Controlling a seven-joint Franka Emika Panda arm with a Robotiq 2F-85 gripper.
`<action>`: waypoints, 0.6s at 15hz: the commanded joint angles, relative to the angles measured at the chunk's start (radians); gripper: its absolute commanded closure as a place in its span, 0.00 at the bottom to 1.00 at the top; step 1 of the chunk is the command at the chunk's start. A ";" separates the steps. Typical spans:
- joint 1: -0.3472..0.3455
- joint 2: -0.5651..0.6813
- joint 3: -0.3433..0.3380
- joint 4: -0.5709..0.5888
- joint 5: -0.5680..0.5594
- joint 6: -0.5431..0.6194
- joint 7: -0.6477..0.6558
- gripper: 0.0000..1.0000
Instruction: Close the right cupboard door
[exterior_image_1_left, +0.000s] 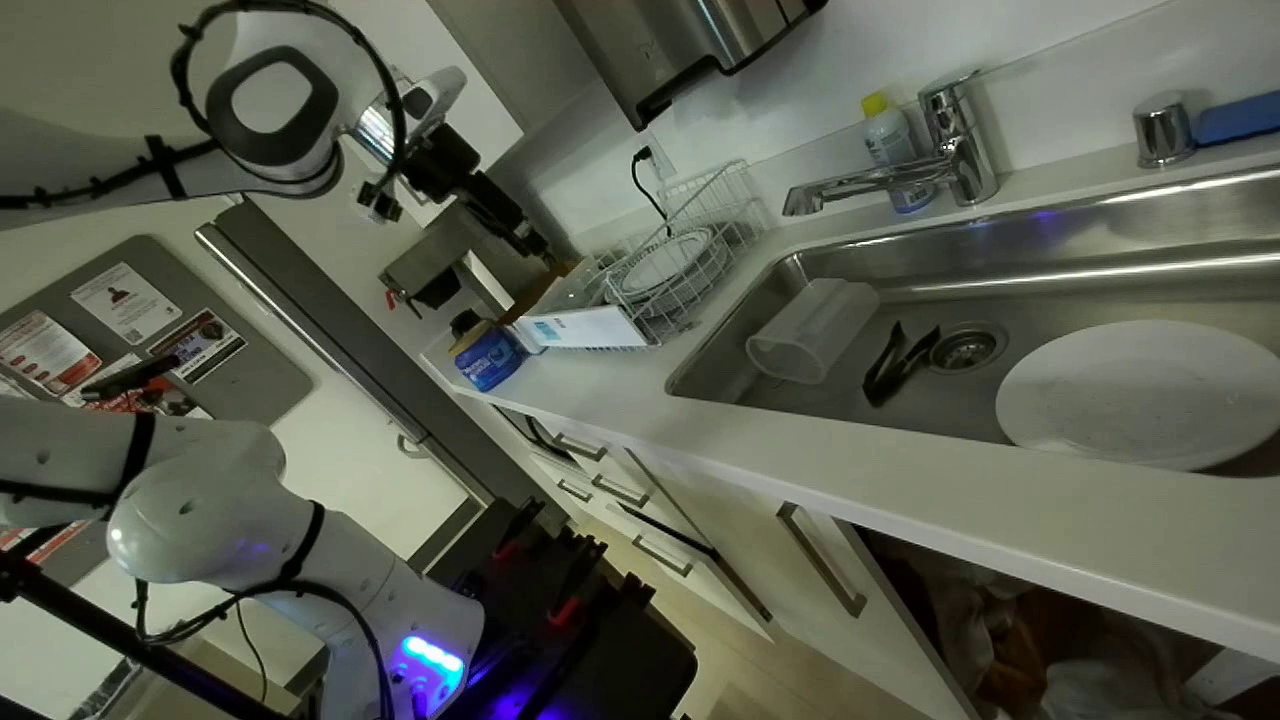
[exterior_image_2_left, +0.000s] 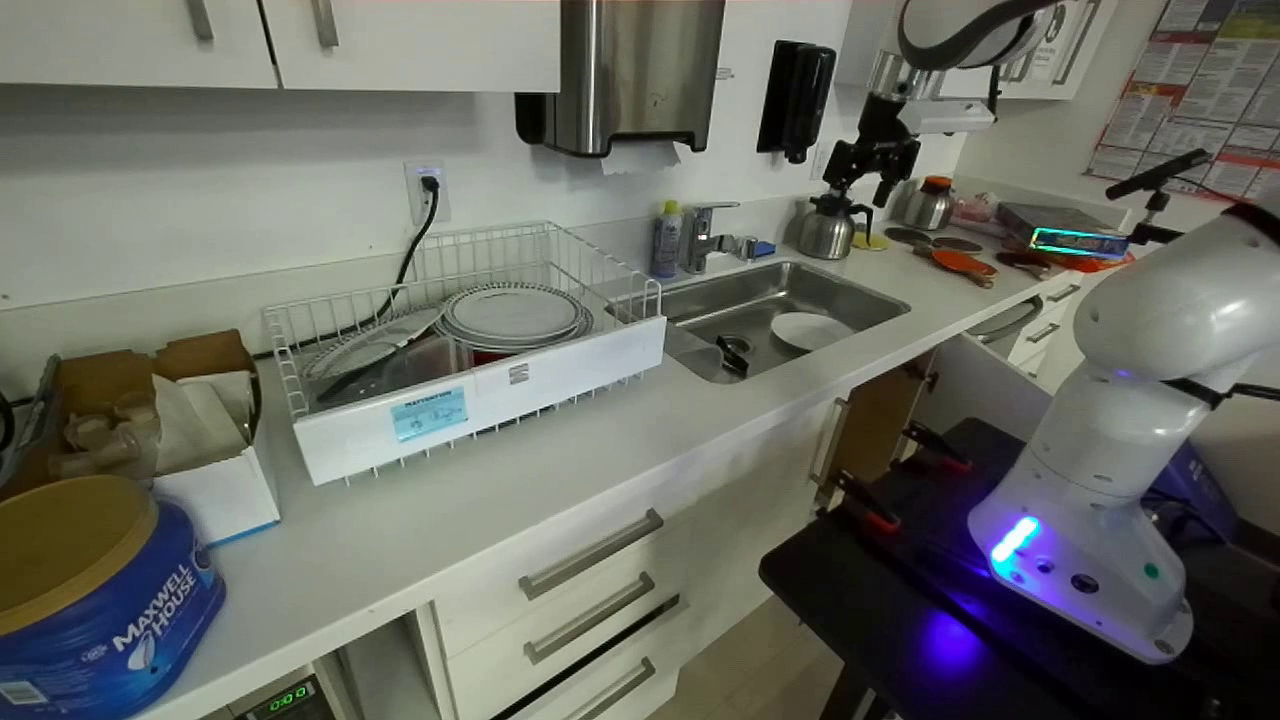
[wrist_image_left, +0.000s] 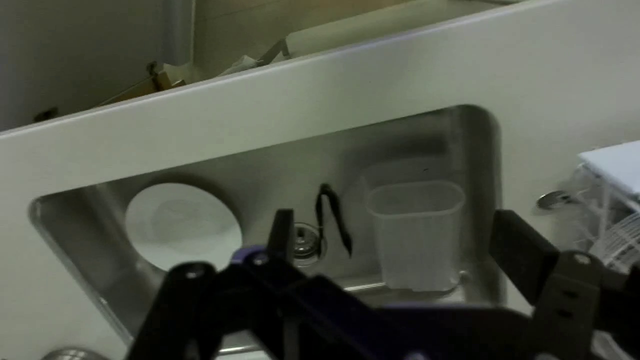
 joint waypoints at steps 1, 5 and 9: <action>-0.113 0.115 -0.036 -0.007 -0.093 0.145 0.104 0.00; -0.252 0.224 -0.117 -0.040 -0.204 0.277 0.199 0.00; -0.387 0.324 -0.205 -0.051 -0.340 0.382 0.322 0.00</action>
